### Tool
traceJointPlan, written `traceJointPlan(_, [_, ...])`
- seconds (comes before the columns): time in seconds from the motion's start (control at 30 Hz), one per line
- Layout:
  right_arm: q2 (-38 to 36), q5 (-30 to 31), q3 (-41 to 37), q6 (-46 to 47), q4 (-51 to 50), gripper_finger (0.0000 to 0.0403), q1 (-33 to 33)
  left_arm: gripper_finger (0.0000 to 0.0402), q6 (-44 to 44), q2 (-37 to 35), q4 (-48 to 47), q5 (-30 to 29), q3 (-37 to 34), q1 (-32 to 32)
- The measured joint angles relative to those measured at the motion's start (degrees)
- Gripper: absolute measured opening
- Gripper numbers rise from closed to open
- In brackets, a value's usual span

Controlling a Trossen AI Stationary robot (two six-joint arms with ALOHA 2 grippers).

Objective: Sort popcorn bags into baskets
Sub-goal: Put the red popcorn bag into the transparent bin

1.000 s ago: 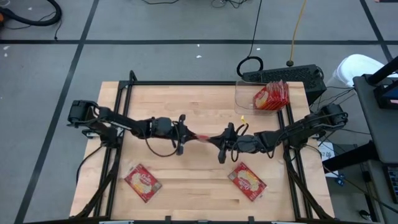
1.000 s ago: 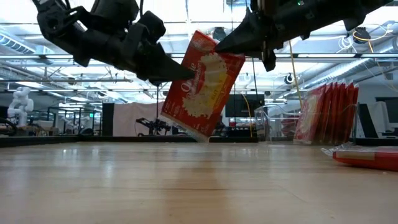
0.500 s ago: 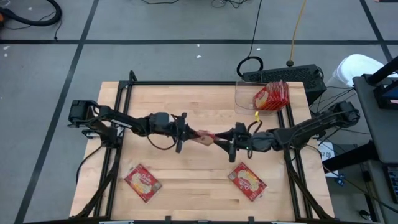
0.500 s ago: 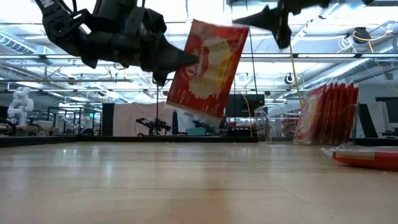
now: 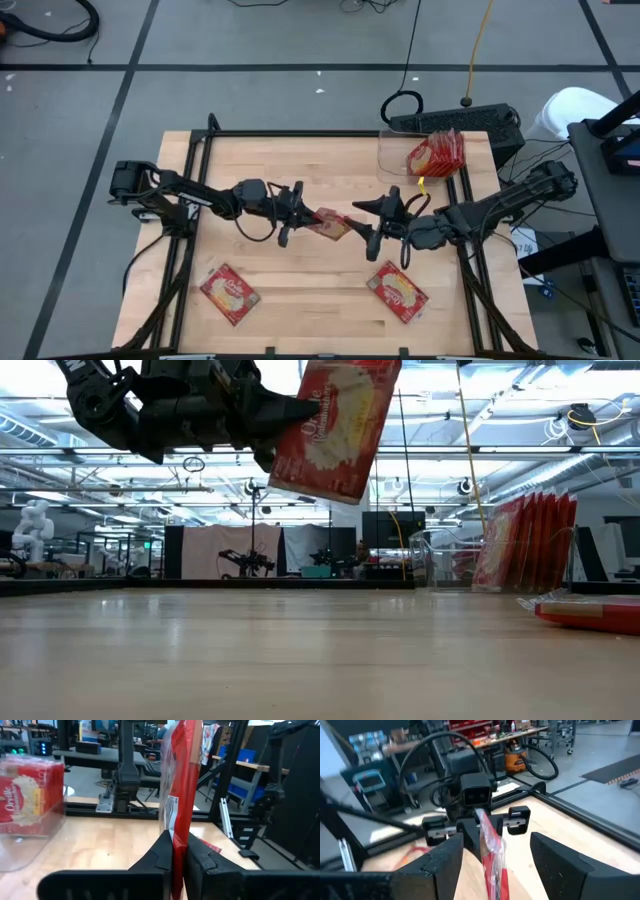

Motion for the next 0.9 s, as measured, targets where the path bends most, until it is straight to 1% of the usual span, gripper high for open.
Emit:
traceJointPlan(0.1, [0.6,-0.1,0.6,-1.3,-3.6,0.0226,0.0,0.0019,0.4,0.0,1.0,0.0,0.0,0.4])
traceJointPlan(0.2, [2.3,0.0,0.2,-1.6,-4.8,0.0226,0.0,0.0035,0.4,0.0,1.4,0.0,0.0,1.1])
traceJointPlan(0.33, [5.6,7.1,0.2,-5.8,-3.3,0.0226,0.3,0.0045,0.5,0.0,0.8,0.0,0.0,2.5])
traceJointPlan(0.43, [8.2,7.3,0.2,-9.1,-1.6,0.0226,0.0,0.0035,1.3,0.0,-0.7,0.0,0.0,3.3])
traceJointPlan(0.57, [9.4,7.3,0.2,-9.2,-1.8,0.0226,-1.0,0.0020,2.3,0.0,-1.9,0.0,0.0,3.8])
traceJointPlan(0.67, [9.5,5.8,0.2,-9.1,-2.2,0.0226,-2.1,0.0024,4.1,0.0,-2.2,0.1,0.0,3.8])
traceJointPlan(0.73, [9.4,4.2,0.2,-9.0,-2.1,0.0224,-3.0,0.0035,4.8,0.0,-2.1,1.5,0.0,3.8])
traceJointPlan(0.8, [9.5,2.6,0.2,-9.0,-2.1,0.0215,-3.9,0.0042,5.4,0.0,-2.2,3.0,0.0,3.8])
traceJointPlan(0.9, [9.4,-1.5,0.2,-8.7,-2.7,0.0194,-5.4,0.0040,5.9,0.0,-2.3,3.3,0.0,3.7])
